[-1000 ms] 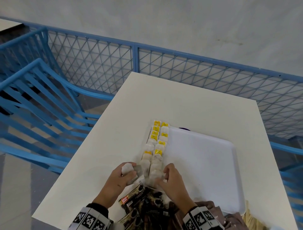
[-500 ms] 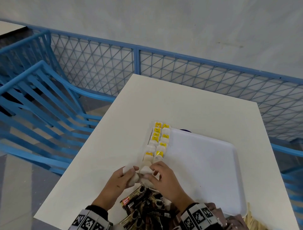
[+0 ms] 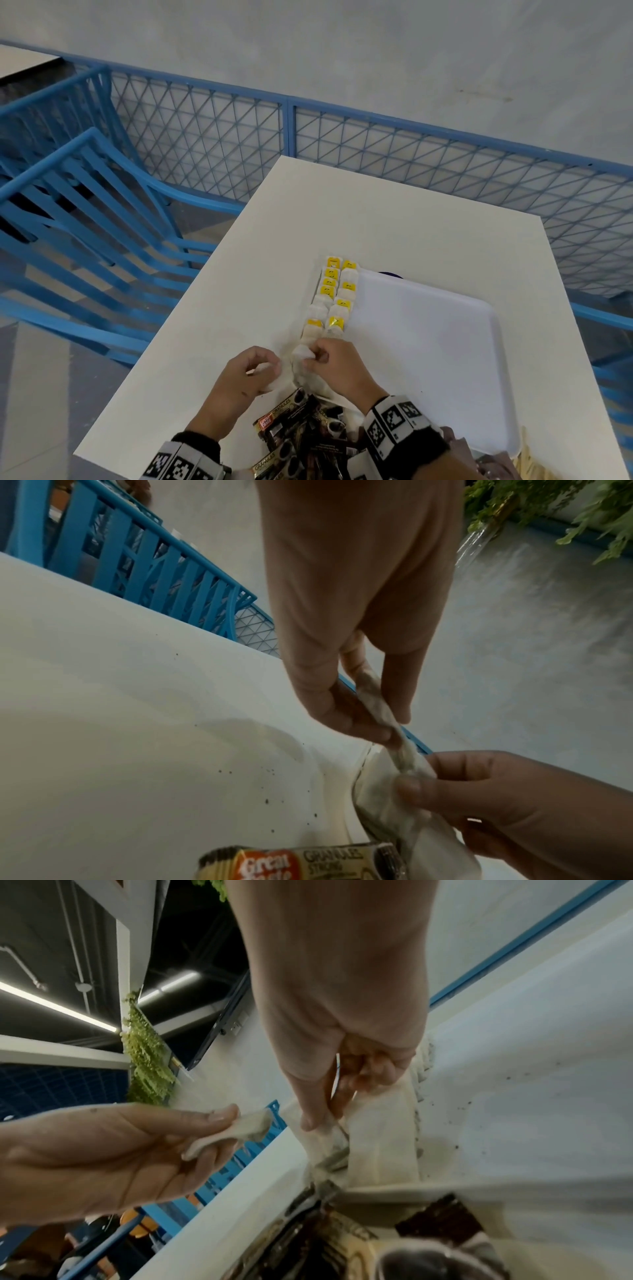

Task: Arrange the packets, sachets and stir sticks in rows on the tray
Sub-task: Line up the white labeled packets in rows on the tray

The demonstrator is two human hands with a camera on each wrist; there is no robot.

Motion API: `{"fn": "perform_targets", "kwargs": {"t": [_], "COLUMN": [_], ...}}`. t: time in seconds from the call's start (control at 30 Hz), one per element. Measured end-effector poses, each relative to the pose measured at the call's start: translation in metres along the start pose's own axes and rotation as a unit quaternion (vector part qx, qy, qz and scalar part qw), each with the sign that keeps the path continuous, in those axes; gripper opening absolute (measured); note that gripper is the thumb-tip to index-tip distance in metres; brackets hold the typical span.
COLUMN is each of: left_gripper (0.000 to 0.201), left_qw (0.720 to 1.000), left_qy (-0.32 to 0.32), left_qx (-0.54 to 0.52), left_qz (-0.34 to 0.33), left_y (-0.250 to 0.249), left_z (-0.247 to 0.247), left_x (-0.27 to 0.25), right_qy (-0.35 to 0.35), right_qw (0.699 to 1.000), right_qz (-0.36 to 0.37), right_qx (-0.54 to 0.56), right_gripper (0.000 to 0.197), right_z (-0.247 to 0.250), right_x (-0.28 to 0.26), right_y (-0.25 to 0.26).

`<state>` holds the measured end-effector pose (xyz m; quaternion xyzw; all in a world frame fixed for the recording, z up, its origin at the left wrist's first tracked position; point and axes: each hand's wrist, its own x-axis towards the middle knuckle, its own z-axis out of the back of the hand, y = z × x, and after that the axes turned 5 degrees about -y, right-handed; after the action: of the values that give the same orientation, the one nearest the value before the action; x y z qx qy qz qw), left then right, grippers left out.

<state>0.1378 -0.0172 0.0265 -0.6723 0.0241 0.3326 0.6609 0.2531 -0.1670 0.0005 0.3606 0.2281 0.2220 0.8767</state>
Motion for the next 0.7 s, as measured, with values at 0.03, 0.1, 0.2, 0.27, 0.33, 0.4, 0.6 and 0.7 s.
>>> {"fn": "perform_targets", "kwargs": {"t": [0.03,0.1,0.2,0.27,0.33,0.4,0.6,0.7], "left_gripper": [0.005,0.012,0.026,0.031,0.032,0.034,0.026,0.016], "left_qw": [1.0,1.0,0.999,0.998,0.998,0.998,0.973,0.941], "left_qy": [0.003,0.005,0.026,0.041,0.051,0.055,0.078,0.095], "left_qx": [-0.003,0.0,0.014,0.032,0.045,0.04,0.187,0.276], "left_qz": [0.0,0.002,0.016,0.019,0.016,0.017,-0.112,-0.171], "left_y": [0.0,0.0,-0.002,-0.005,-0.007,-0.007,-0.01,-0.011], "left_z": [0.0,0.0,-0.001,-0.003,-0.007,-0.01,-0.018,-0.026], "left_x": [0.0,0.0,0.001,0.003,0.003,0.004,0.009,0.017], "right_qy": [-0.005,-0.016,-0.04,-0.068,-0.097,-0.119,-0.15,-0.156], "right_qw": [1.0,0.996,0.993,0.994,0.993,0.992,0.989,0.988], "right_qz": [0.01,0.025,0.032,0.04,0.047,0.041,0.01,0.008], "right_qx": [-0.026,-0.082,-0.103,-0.077,-0.046,-0.028,0.003,0.005], "right_gripper": [0.017,0.021,0.026,0.027,0.025,0.022,0.017,0.015], "right_z": [-0.002,-0.006,-0.007,-0.004,0.003,0.012,0.04,0.048], "right_x": [0.002,0.005,0.002,-0.003,-0.008,-0.015,-0.039,-0.052], "right_y": [0.0,-0.001,-0.002,-0.003,-0.005,-0.009,-0.031,-0.041]}}
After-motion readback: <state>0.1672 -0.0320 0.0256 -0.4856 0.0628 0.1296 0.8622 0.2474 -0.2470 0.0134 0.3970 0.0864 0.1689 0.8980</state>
